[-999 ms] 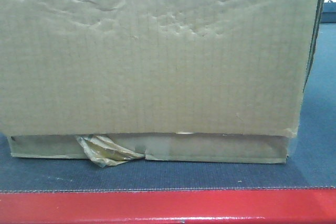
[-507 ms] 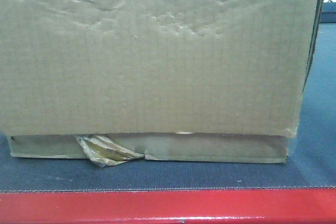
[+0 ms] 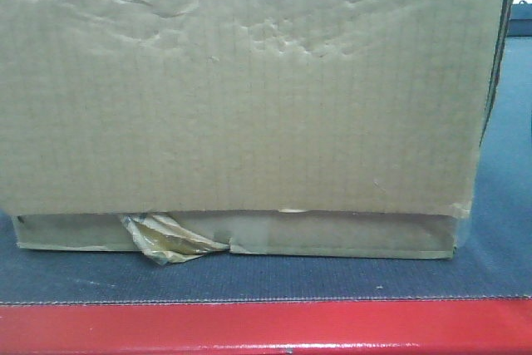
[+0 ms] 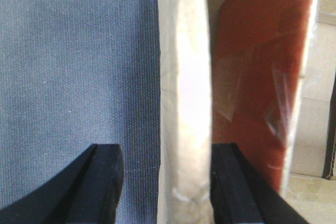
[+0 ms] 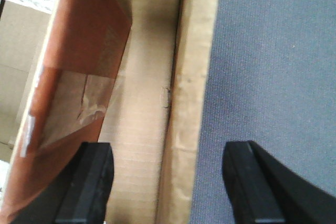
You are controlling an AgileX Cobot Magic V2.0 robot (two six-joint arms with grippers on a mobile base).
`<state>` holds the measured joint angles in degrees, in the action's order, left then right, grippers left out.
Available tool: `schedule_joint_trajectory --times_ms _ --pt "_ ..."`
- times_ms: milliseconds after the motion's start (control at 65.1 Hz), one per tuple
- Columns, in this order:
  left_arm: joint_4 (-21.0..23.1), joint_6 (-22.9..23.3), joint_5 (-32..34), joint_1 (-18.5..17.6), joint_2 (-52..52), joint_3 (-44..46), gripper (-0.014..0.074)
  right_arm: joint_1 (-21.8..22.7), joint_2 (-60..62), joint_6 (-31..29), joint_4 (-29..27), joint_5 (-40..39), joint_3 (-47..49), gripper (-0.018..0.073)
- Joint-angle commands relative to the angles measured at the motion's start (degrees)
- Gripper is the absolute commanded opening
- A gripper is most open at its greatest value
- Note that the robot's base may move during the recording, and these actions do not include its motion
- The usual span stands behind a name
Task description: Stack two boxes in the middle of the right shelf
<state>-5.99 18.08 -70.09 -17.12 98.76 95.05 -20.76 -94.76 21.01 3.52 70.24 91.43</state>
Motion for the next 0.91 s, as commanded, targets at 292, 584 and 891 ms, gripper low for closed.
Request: schedule_joint_trajectory --times_ms 292,584,891 --pt "0.80 0.01 0.13 -0.24 -0.81 -0.49 0.0246 -0.13 0.01 0.04 0.36 -0.27 -0.18 0.0060" --pt "0.90 1.35 0.13 -0.92 -0.81 -0.48 -0.0111 -0.23 0.01 2.02 4.98 -0.27 -0.18 -0.0154" --pt "-6.46 8.30 0.13 -2.63 -3.94 -0.48 -0.0111 -6.21 0.23 7.69 13.46 -0.27 1.56 -0.0154"
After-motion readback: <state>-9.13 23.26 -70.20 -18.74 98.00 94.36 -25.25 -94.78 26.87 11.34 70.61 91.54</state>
